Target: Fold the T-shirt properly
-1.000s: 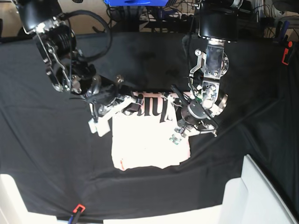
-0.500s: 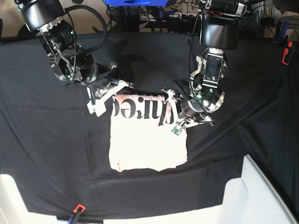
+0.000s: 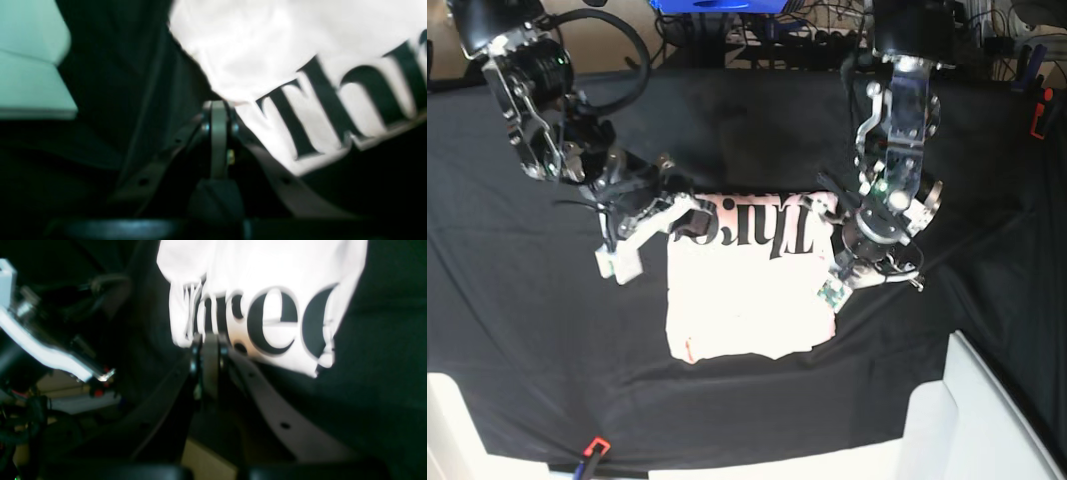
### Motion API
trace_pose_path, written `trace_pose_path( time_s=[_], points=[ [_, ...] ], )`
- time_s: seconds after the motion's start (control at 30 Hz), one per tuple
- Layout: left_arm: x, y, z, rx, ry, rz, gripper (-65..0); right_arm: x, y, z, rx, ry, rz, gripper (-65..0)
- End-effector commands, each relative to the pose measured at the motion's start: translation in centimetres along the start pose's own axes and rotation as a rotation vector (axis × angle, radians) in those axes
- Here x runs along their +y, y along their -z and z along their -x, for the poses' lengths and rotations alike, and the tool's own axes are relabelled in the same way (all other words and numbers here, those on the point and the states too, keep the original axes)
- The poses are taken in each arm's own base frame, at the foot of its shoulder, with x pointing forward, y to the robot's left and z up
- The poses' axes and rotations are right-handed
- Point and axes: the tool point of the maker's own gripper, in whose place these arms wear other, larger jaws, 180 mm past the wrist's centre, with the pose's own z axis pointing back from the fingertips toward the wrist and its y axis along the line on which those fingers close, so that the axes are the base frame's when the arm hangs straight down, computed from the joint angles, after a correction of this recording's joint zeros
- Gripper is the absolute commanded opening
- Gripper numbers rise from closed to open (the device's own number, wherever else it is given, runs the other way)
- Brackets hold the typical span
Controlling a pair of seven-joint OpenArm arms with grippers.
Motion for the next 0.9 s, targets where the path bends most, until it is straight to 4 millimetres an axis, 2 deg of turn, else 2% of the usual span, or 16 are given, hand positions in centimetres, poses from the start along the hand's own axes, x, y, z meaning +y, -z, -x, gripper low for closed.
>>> trace_pose_path(
  time_s=[0.0,0.2,0.3,0.43,0.63,0.77,0.87],
  points=[
    [0.8,-0.4,0.2,-0.003,0.009,-0.022,-65.0,0.0,-0.5,-0.6,-0.015,-0.014,-0.006,-65.0],
    [3.3,-1.9,5.3,0.022,-0.020,-0.080,-65.0,-4.4,-2.7,0.0,0.012,-0.070,0.096,-65.0],
    [4.5,-3.4,8.3,0.006,-0.013,-0.106,-65.0,-5.5,-4.5,0.1,-0.034,-0.162,0.148,-65.0],
    [3.5,-5.4,11.6,-0.021,0.043,-0.066,-65.0,-5.0,-6.5,1.6,-0.055,-0.298,0.188,-65.0],
    [2.7,-8.5,14.4,-0.094,0.032,-0.053,-65.0,-6.4,-7.4,4.4,-0.010,-0.351,0.248,-65.0],
    [1.8,-10.4,16.6,-0.118,0.031,-0.028,-65.0,-7.3,-8.1,5.4,0.012,-0.409,0.292,-65.0],
    [1.4,-11.0,18.8,-0.120,0.026,0.003,-65.0,-8.8,-9.1,5.8,0.019,-0.457,0.353,-65.0]
  ],
)
